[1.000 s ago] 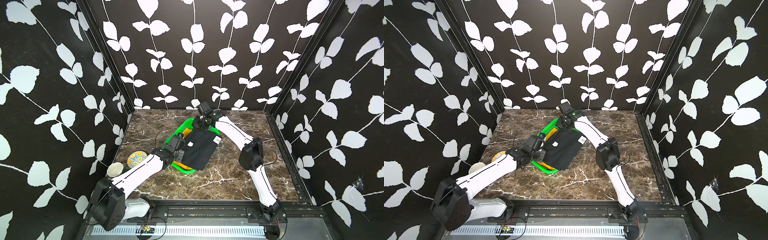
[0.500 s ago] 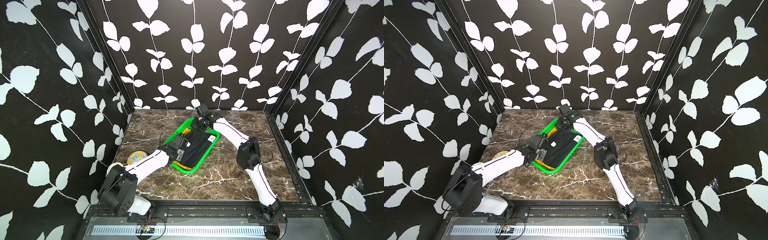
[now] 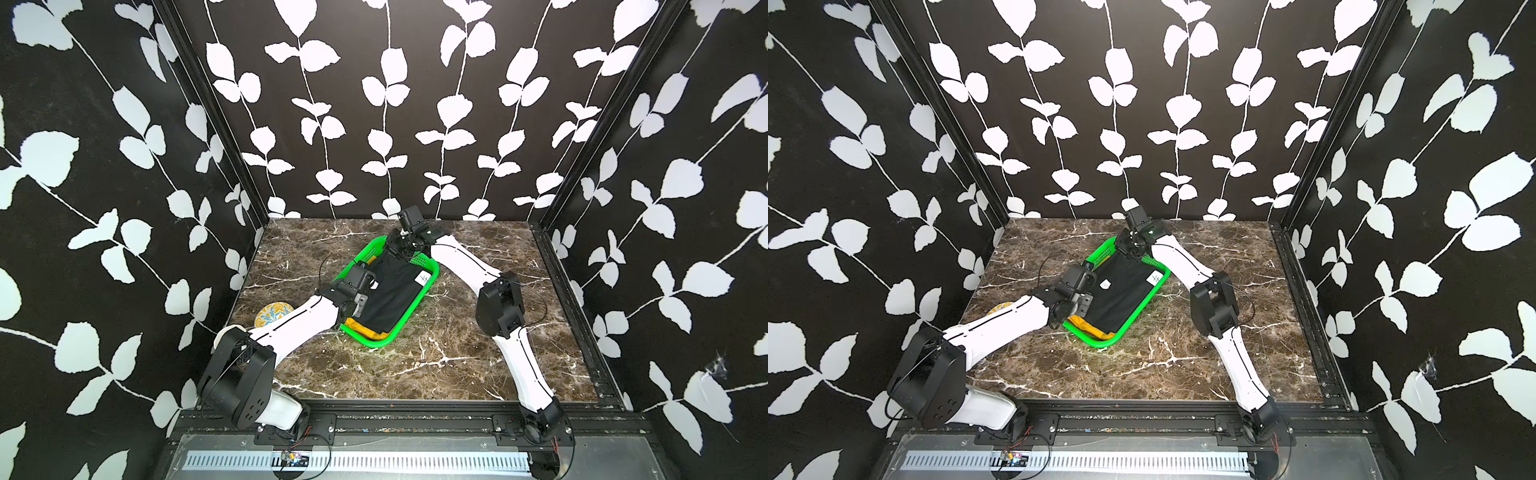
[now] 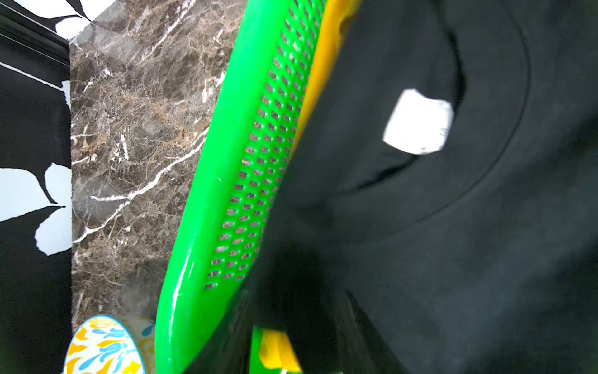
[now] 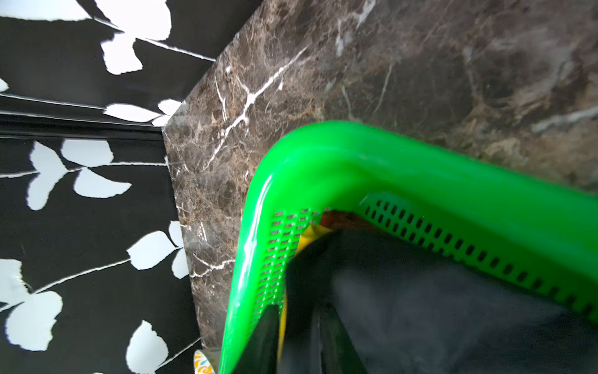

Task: Put the folded t-shirts into the basket
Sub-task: Place the T-shirt in the bin.

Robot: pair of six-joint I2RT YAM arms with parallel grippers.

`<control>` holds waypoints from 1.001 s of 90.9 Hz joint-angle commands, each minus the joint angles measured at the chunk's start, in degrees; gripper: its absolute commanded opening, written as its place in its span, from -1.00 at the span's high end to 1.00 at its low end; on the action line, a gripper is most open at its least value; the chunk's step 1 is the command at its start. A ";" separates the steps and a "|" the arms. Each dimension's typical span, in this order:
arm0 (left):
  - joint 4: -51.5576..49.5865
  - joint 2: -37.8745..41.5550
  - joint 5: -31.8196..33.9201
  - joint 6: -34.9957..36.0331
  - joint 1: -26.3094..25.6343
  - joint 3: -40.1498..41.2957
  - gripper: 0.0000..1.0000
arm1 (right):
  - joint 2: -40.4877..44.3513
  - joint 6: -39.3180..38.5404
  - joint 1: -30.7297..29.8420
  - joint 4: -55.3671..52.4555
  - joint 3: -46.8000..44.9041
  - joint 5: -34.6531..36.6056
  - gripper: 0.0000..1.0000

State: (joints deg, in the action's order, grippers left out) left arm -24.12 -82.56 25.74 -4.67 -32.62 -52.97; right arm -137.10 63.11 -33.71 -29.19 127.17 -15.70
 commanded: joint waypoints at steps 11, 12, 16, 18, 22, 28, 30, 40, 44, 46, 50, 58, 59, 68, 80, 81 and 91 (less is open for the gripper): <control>-1.50 12.57 -1.81 0.66 0.27 -0.32 0.07 | 11.34 -3.27 3.28 5.11 -9.41 -0.89 0.27; -1.44 13.33 -2.22 0.73 0.28 -0.26 0.06 | 11.82 -3.48 3.47 4.76 -9.72 -0.90 0.27; -0.56 15.76 -5.05 1.31 0.28 0.18 0.05 | 13.55 -4.86 4.03 4.00 -11.58 -1.20 0.26; 0.22 16.78 -6.99 1.67 0.28 0.49 0.04 | 14.43 -5.59 4.28 3.60 -12.58 -1.38 0.26; 1.64 18.24 -11.62 1.80 0.28 1.16 0.05 | 16.06 -7.45 4.77 1.73 -14.63 -1.45 0.26; 4.76 19.27 -19.83 1.69 0.23 2.23 0.09 | 17.73 -11.56 5.04 -2.97 -15.79 -1.00 0.25; 5.77 19.24 -22.52 1.75 0.20 2.60 0.10 | 18.20 -12.76 5.03 -4.93 -16.05 -0.78 0.25; 9.26 16.38 -32.83 3.36 -1.08 3.25 0.13 | 19.92 -17.36 5.13 -14.48 -17.20 -1.22 0.23; 10.17 14.42 -34.94 4.11 -2.05 3.29 0.15 | 20.00 -19.45 5.15 -18.39 -16.99 -1.42 0.24; 10.41 13.26 -35.55 4.35 -2.55 3.20 0.15 | 19.87 -20.27 5.08 -20.45 -16.68 -1.12 0.24; 10.46 11.01 -36.07 4.89 -3.67 2.75 0.18 | 19.11 -22.61 5.16 -23.49 -15.64 -0.42 0.26; 11.12 6.43 -35.48 5.77 -6.17 1.77 0.26 | 16.41 -25.51 5.22 -29.18 -12.69 1.47 0.30; 11.47 5.91 -35.49 5.83 -6.42 1.79 0.26 | 16.02 -25.77 5.23 -29.75 -12.23 1.60 0.30; 15.29 2.37 -37.19 5.34 -7.19 2.62 0.27 | 12.18 -26.65 5.26 -33.41 -9.29 2.68 0.36; 16.25 -1.32 -37.98 5.25 -9.50 3.15 0.32 | 8.71 -26.48 5.11 -33.83 -7.06 3.56 0.46; 16.14 -1.61 -37.75 5.22 -9.53 3.19 0.32 | 8.48 -26.52 5.04 -33.96 -6.91 3.57 0.47; 14.28 -4.20 -34.18 4.90 -9.57 3.47 0.34 | 5.77 -27.01 4.84 -35.24 -4.84 3.77 0.53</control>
State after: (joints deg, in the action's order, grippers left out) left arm -9.54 -85.01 -9.89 -0.14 -41.89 -50.70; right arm -129.43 37.71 -28.40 -60.31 119.39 -13.69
